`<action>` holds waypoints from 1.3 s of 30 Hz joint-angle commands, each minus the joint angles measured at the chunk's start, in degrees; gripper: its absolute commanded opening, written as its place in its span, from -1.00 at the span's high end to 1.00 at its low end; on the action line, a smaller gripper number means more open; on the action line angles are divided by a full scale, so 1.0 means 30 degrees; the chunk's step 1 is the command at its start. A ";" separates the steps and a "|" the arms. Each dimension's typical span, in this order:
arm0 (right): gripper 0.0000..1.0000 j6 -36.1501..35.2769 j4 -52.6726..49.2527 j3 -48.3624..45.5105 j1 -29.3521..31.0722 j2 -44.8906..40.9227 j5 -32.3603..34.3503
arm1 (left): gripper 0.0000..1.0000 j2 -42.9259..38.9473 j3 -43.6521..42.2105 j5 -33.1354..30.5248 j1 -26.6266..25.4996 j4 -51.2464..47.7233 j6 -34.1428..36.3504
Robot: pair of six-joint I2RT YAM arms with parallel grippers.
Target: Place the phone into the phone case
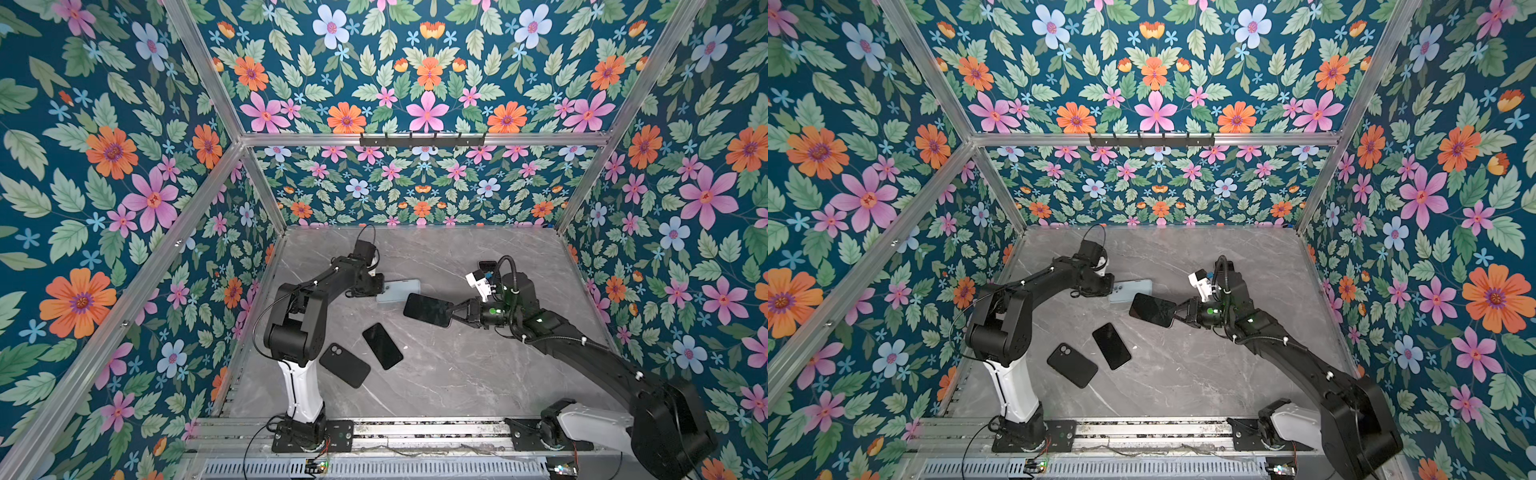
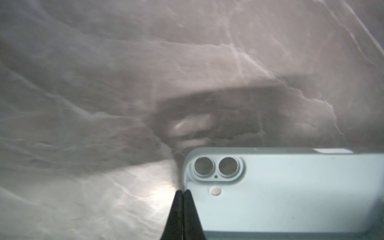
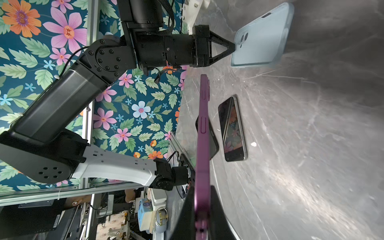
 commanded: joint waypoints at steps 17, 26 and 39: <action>1.00 -0.0916 0.1202 -0.1031 -0.2745 0.3256 -0.3707 | 0.80 -0.0207 -0.2176 0.0872 -0.3908 0.1585 -0.0877; 1.00 -0.2421 0.1382 0.1407 -0.2896 0.8056 -0.5255 | 0.46 -0.1035 -0.3205 0.3122 -0.2392 0.3198 -0.1750; 1.00 -0.3074 0.0740 0.3105 -0.2937 1.1509 -0.5247 | 0.20 -0.1341 -0.4111 0.5092 -0.1675 0.4496 -0.2935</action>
